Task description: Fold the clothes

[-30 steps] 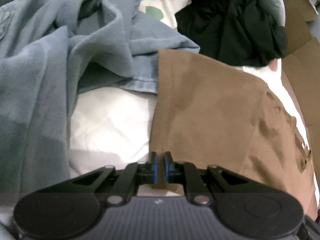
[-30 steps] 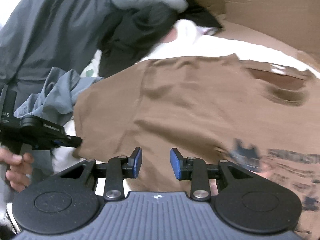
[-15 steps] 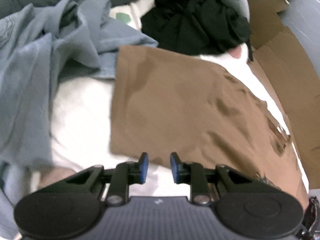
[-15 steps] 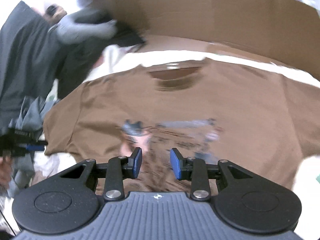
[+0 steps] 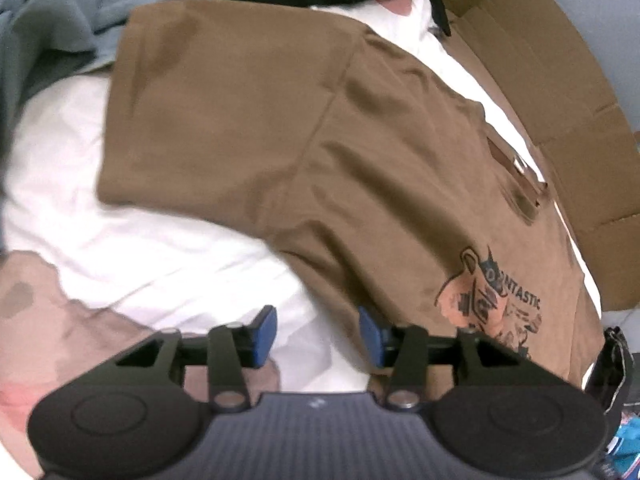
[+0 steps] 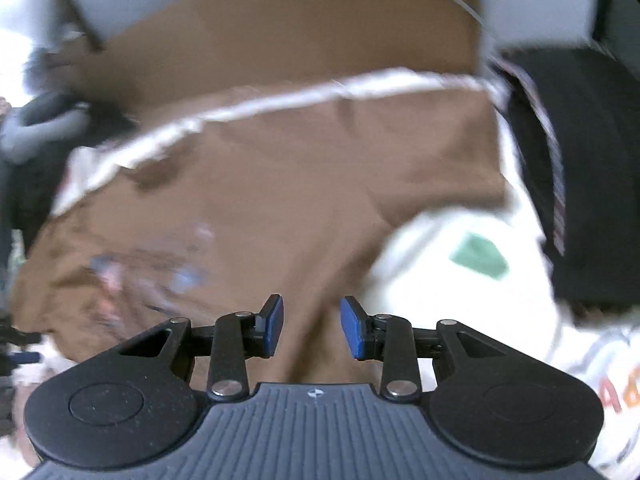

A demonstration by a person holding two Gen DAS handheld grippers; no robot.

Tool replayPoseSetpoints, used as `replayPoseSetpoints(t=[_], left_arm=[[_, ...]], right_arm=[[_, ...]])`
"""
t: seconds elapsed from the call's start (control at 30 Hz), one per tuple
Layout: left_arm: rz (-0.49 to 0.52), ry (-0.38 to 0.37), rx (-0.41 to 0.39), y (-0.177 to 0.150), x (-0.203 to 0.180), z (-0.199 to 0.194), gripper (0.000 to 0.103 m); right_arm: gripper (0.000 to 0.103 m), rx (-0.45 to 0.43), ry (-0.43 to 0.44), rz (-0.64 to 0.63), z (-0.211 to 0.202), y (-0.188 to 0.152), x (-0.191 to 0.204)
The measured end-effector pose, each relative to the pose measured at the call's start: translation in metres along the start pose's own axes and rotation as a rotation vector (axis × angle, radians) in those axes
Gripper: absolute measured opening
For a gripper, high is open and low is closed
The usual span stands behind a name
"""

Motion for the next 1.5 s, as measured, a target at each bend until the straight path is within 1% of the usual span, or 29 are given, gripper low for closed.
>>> replayPoseSetpoints(t=[0.07,0.13,0.2,0.37,0.5,0.57,0.67,0.7,0.73,0.77,0.8,0.87,0.97,1.03,1.23,1.3,1.4,1.43,1.5], left_arm=[[0.012,-0.015,0.017,0.000,-0.007,0.008,0.050],[0.023,-0.010,0.034,0.000,-0.013,0.016,0.050],[0.024,0.001,0.044,-0.002,-0.017,0.023,0.050],[0.005,0.003,0.048,-0.005,-0.020,0.034,0.049],[-0.011,0.006,0.027,-0.008,-0.018,0.034,0.048],[-0.034,0.001,0.024,-0.010,-0.016,0.035,0.048],[-0.054,-0.010,0.021,-0.013,-0.014,0.031,0.048],[-0.056,-0.013,0.020,-0.015,-0.014,0.029,0.048],[-0.058,-0.017,0.019,-0.016,-0.014,0.027,0.048],[-0.058,-0.023,0.018,-0.018,-0.014,0.025,0.048],[-0.058,-0.025,0.016,-0.020,-0.014,0.022,0.048],[-0.058,-0.023,0.009,-0.024,-0.012,0.017,0.048],[-0.061,-0.014,-0.002,-0.028,-0.007,0.009,0.047],[-0.045,-0.002,-0.006,-0.030,-0.005,0.003,0.046],[-0.037,0.004,-0.013,-0.028,-0.005,0.006,0.043],[-0.033,0.010,-0.012,-0.025,-0.007,0.014,0.041],[-0.033,0.012,-0.006,-0.024,-0.009,0.022,0.032],[-0.031,0.012,-0.006,-0.023,-0.010,0.025,0.029],[-0.021,0.012,-0.012,-0.022,-0.014,0.031,0.029]], right_arm=[[0.039,0.026,-0.020,0.017,0.007,-0.009,-0.014],[0.041,0.045,-0.022,0.020,0.012,-0.015,-0.023],[0.042,0.044,-0.016,0.021,0.014,-0.020,-0.026],[0.042,0.024,0.016,-0.018,0.015,-0.017,-0.014],[0.043,0.000,0.073,-0.055,0.010,-0.012,0.003],[0.043,0.008,0.058,-0.087,0.014,-0.014,0.009],[0.042,0.025,-0.004,-0.134,0.022,-0.020,0.009],[0.041,0.032,-0.023,-0.146,0.024,-0.023,0.008],[0.025,0.031,-0.026,-0.143,0.023,-0.024,0.005],[0.007,0.029,-0.024,-0.136,0.022,-0.025,0.001],[0.004,0.027,-0.022,-0.130,0.020,-0.026,-0.004],[0.003,-0.007,-0.035,-0.122,0.012,-0.024,-0.012],[0.002,-0.030,-0.052,-0.097,0.005,-0.018,-0.025],[0.002,-0.043,-0.069,-0.093,0.003,-0.016,-0.032],[0.002,-0.037,-0.133,-0.057,0.010,-0.012,-0.049],[0.002,-0.034,-0.154,-0.044,0.013,-0.011,-0.055],[0.000,-0.030,-0.186,-0.025,0.017,-0.009,-0.064],[0.000,-0.029,-0.181,-0.012,0.017,-0.008,-0.066],[0.000,-0.025,-0.163,0.020,0.018,-0.005,-0.072]])
Point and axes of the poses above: each gripper's, at about its wrist camera, not at the fingertips, and z roughly the way its jaws point, x to its left, y to its top, the point moved 1 cm from there along z, roughly the way its jaws point, and after that the axes turned 4 degrees about -y, right-handed, at the moved point
